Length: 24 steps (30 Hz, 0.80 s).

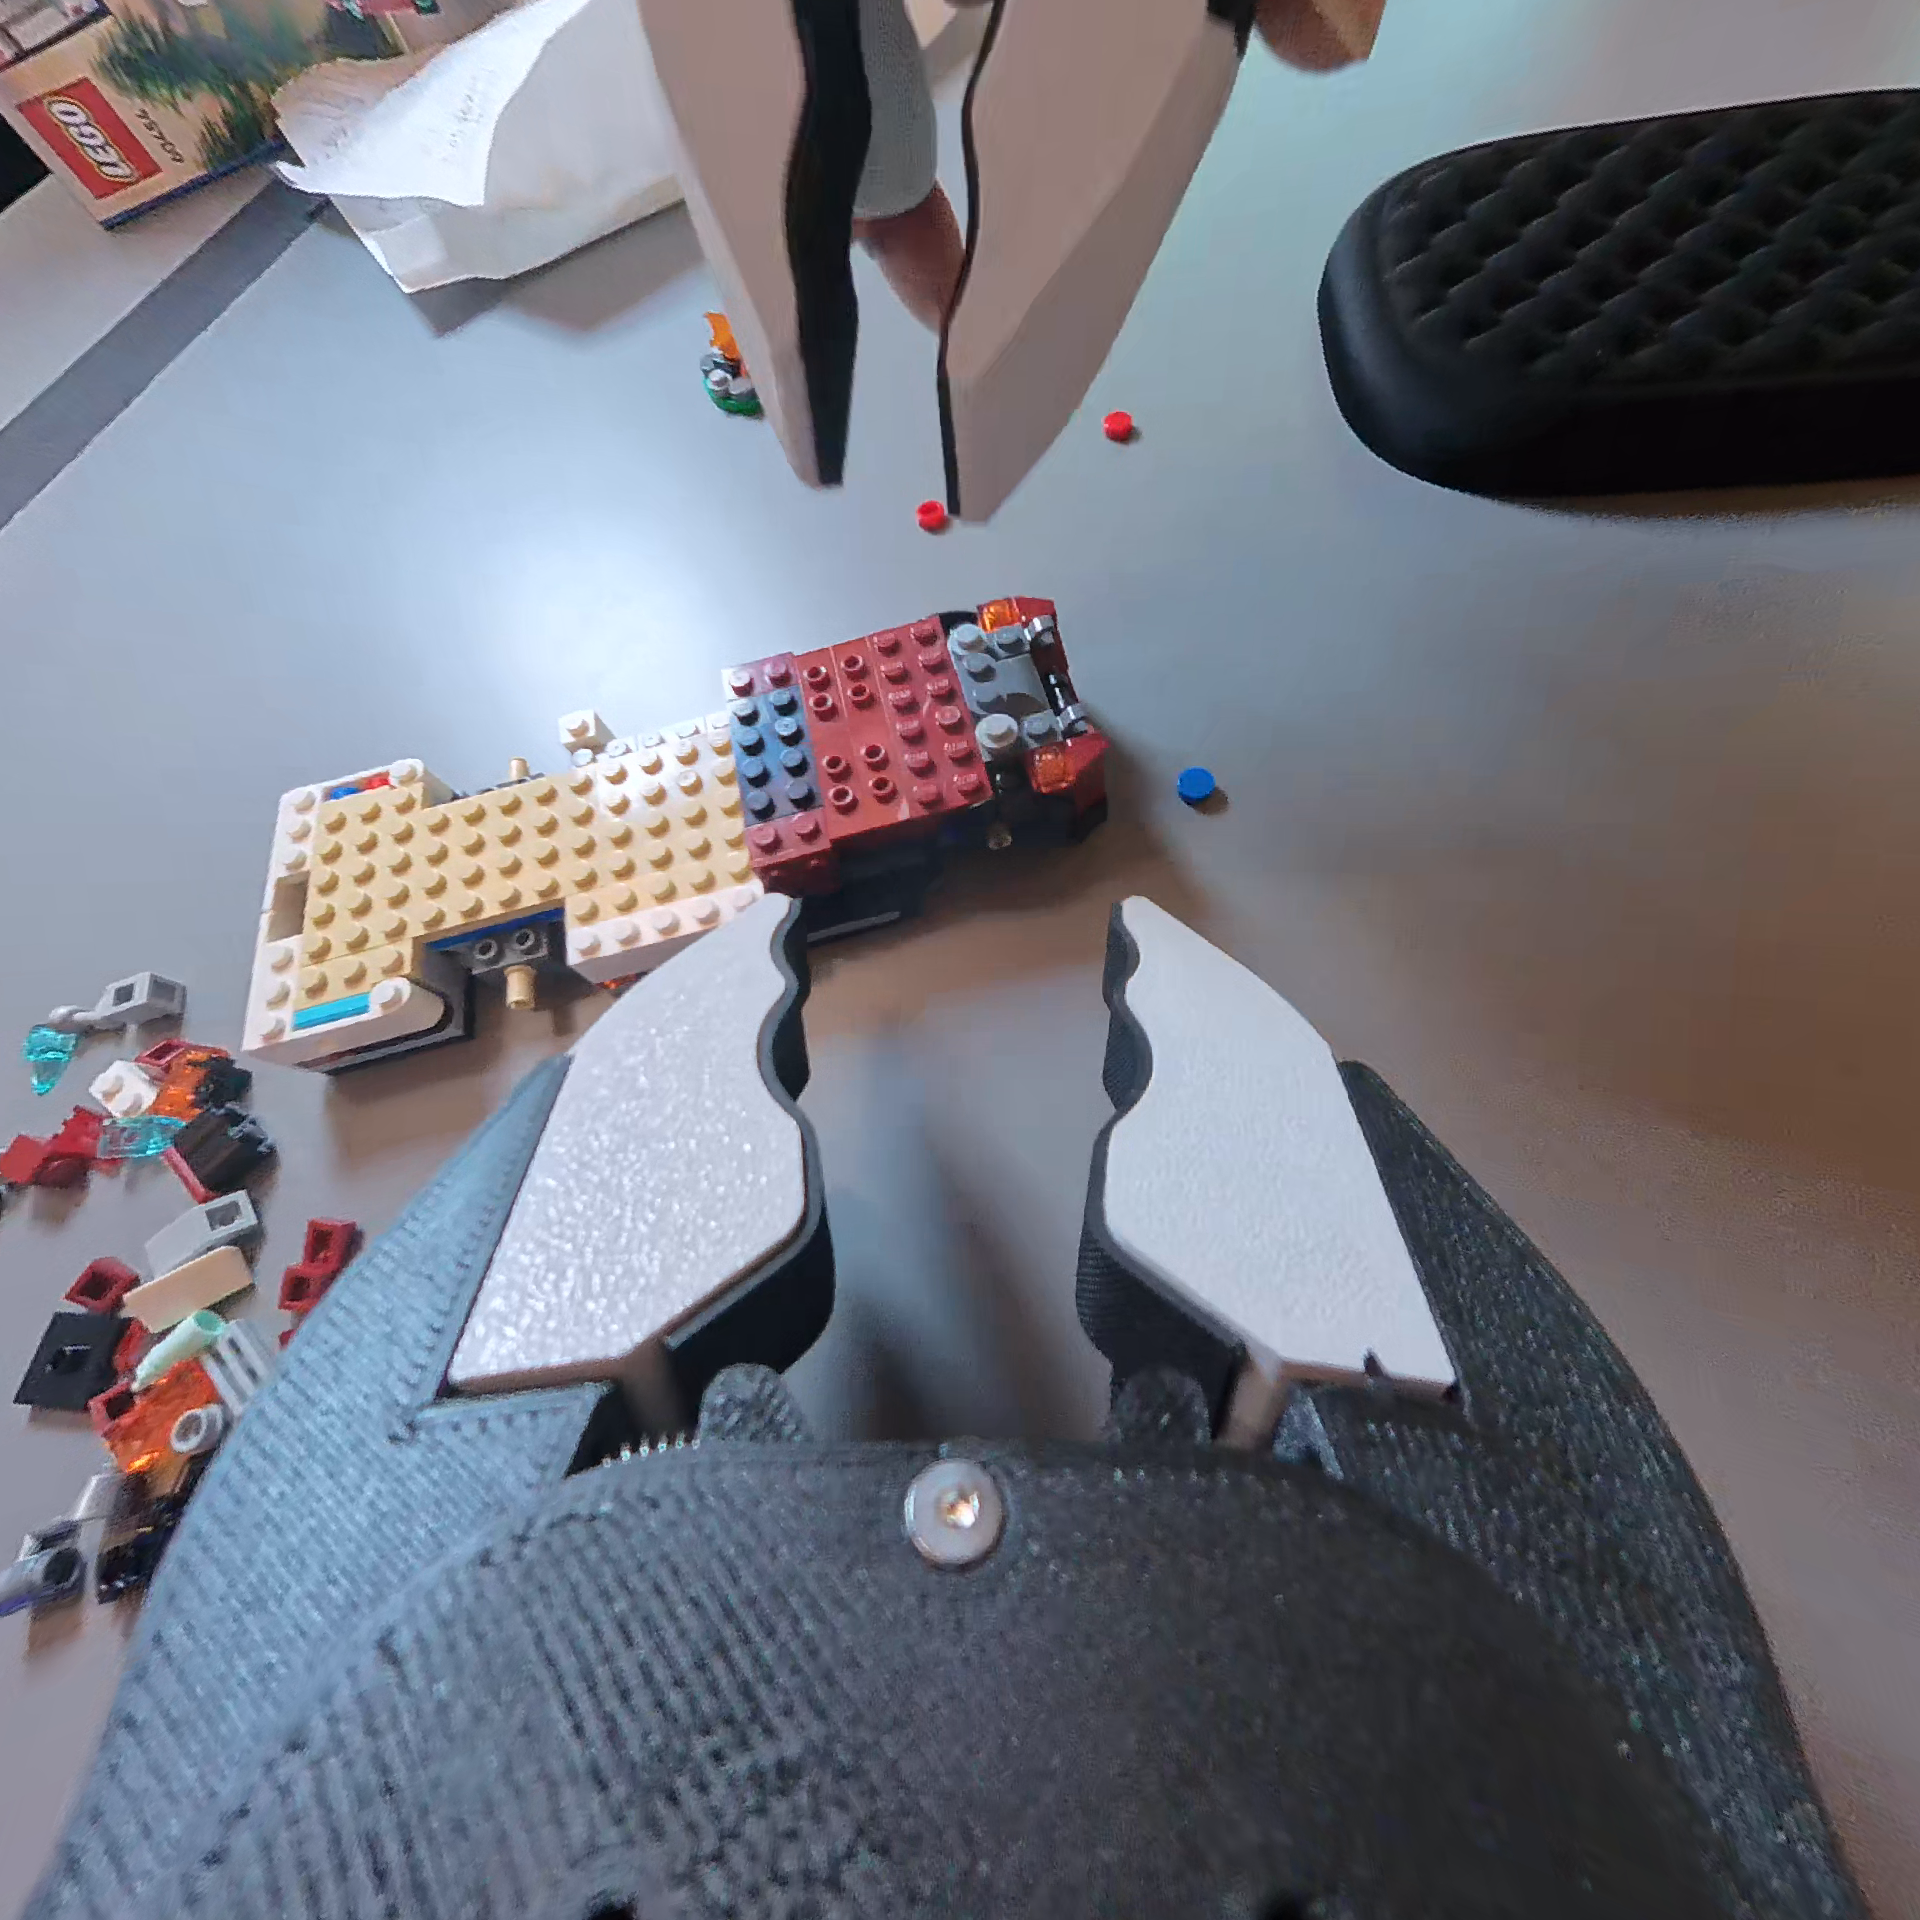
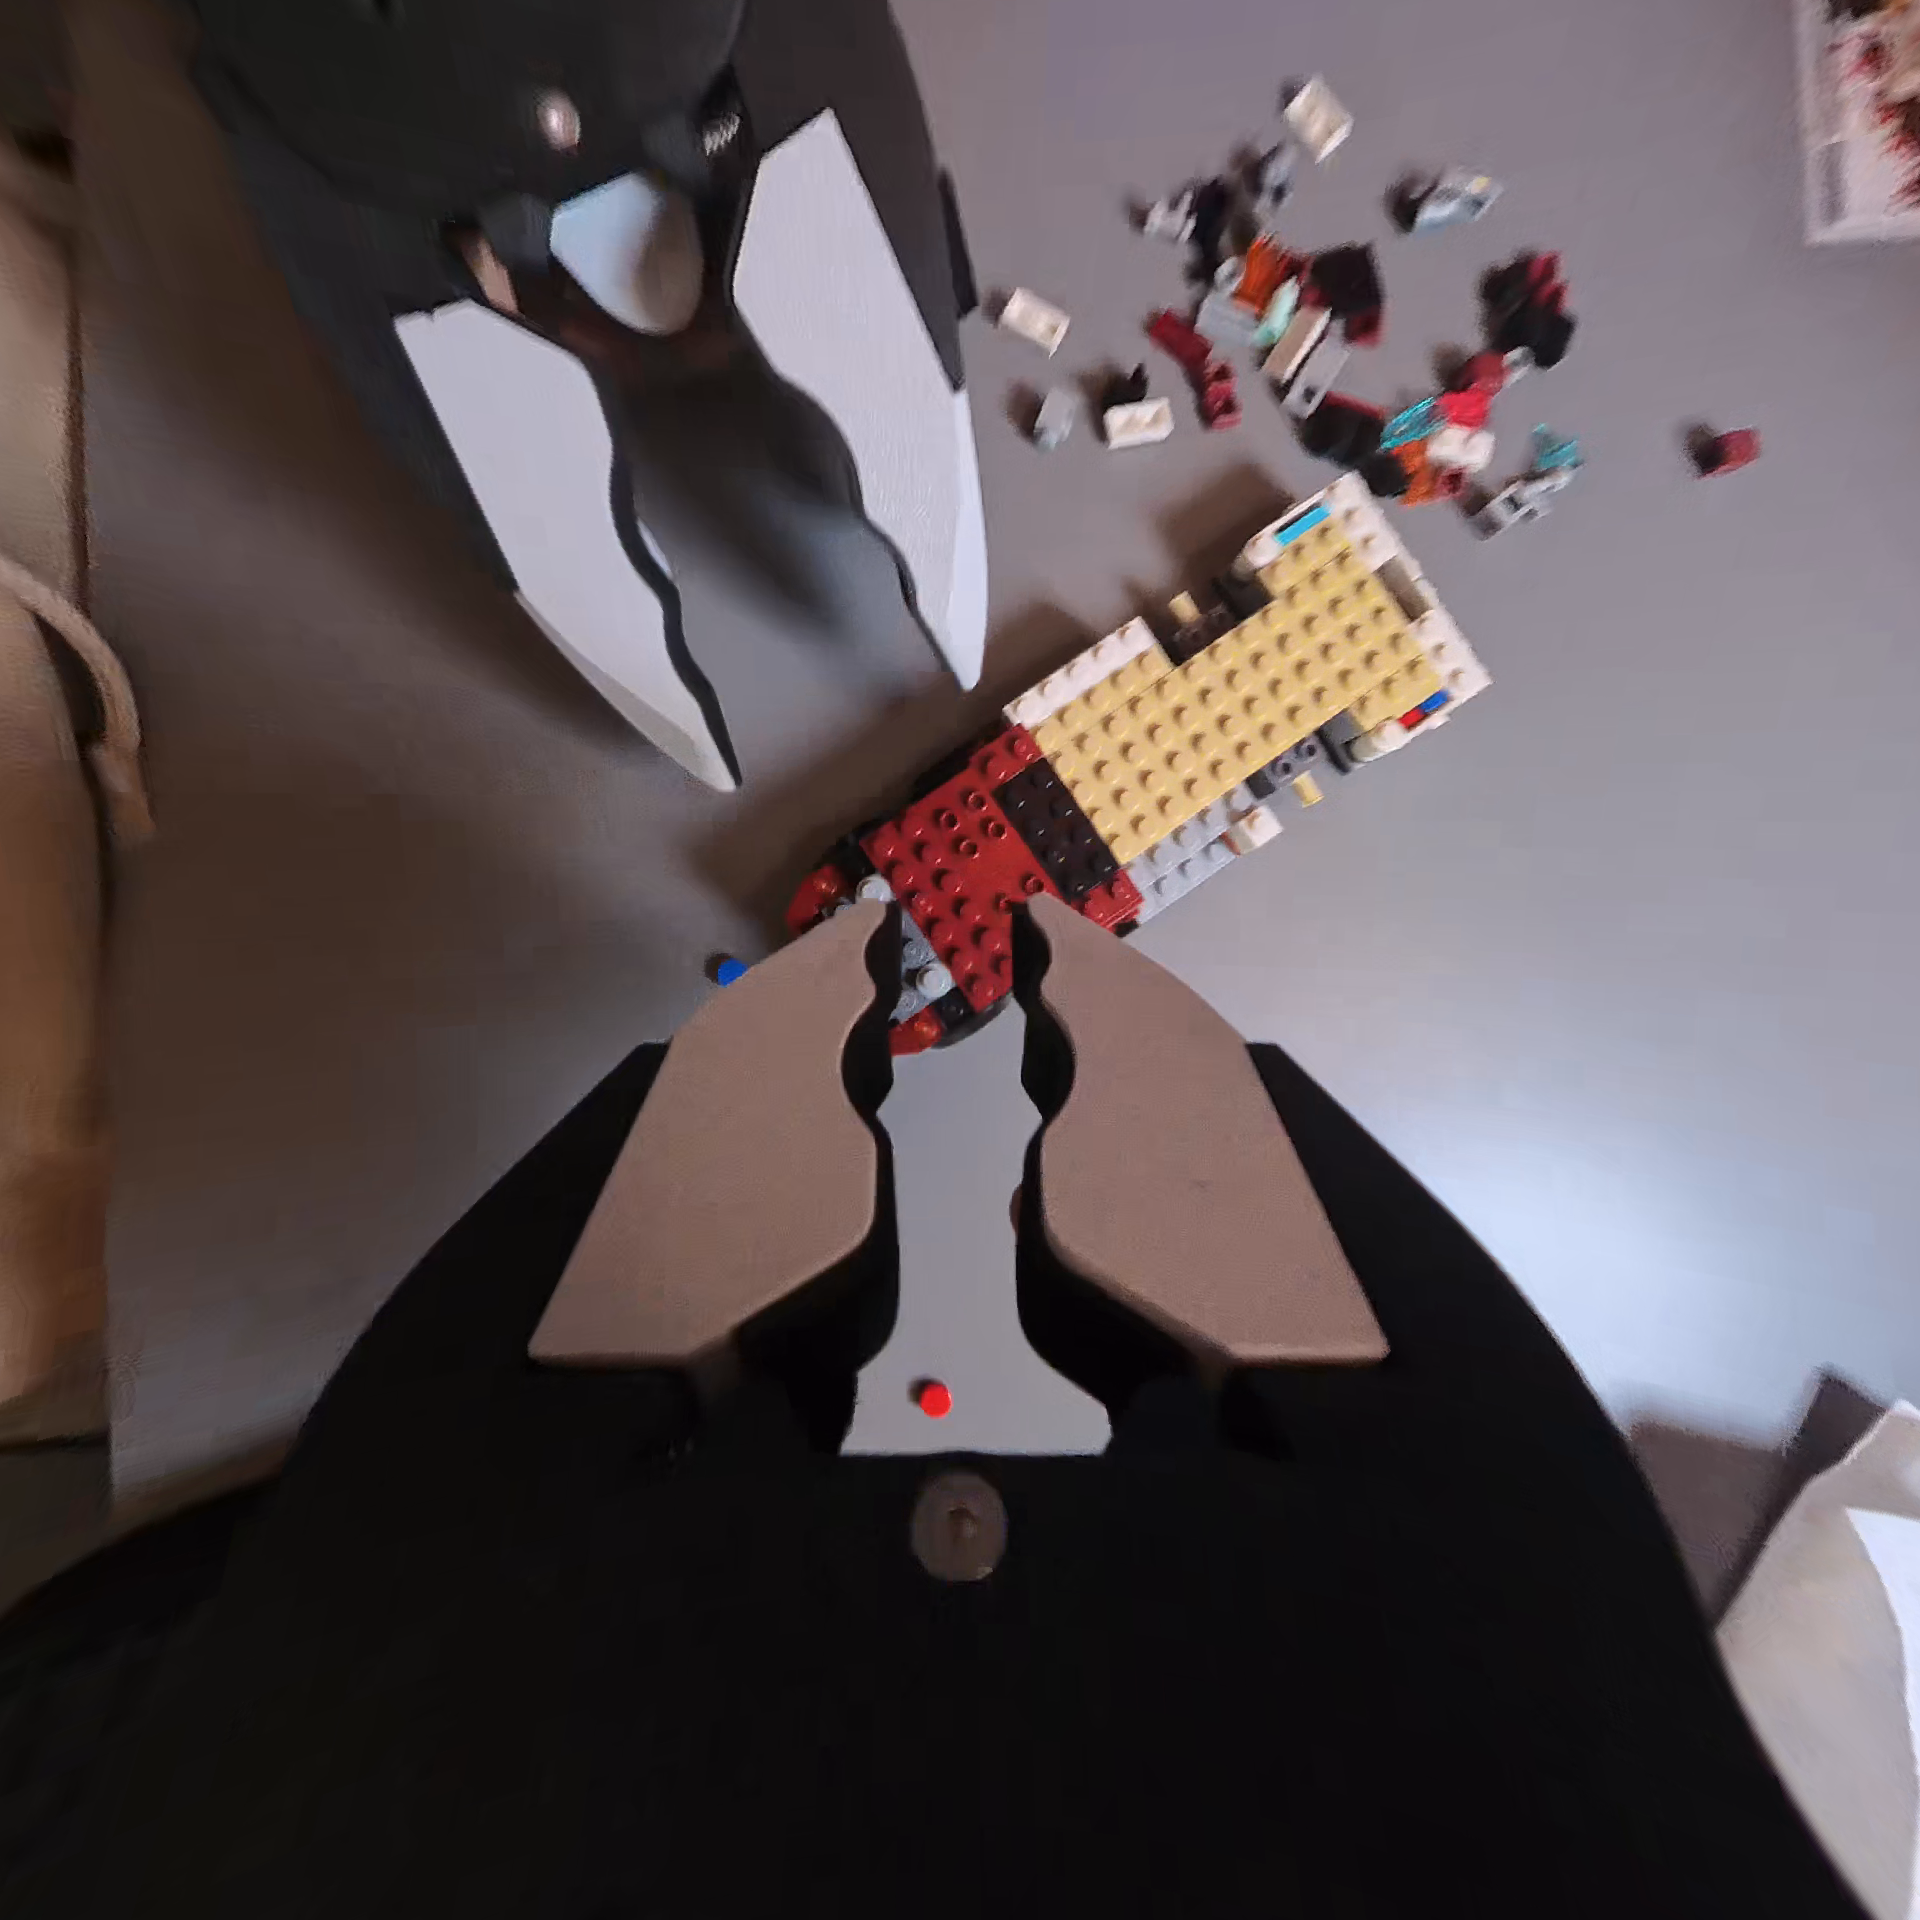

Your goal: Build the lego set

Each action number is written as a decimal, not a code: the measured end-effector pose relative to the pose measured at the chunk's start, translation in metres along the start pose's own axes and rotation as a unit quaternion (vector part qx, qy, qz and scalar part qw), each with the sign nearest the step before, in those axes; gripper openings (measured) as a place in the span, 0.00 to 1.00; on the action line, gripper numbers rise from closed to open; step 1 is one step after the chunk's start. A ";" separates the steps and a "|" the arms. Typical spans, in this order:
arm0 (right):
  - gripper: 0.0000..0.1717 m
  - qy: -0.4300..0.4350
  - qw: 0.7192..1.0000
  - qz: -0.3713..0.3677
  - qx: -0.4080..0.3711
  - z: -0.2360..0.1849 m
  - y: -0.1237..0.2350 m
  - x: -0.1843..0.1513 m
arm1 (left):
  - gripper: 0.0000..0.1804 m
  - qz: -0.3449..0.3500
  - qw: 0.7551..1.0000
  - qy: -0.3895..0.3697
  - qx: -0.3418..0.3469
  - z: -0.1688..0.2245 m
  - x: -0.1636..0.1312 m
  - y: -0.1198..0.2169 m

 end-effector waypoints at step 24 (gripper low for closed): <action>0.00 -0.125 0.910 0.300 -0.258 0.031 0.076 -0.069 | 0.27 0.058 0.995 0.035 0.077 -0.049 0.006 0.015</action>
Point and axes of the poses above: each gripper's, where its closed fingertips meet, y back along the fingers, x out of its top, z = x × y across the jaws, the point moved 1 cm from there along y, back along the fingers, and after that the axes turned 7 degrees about x, right-handed, at the moved point
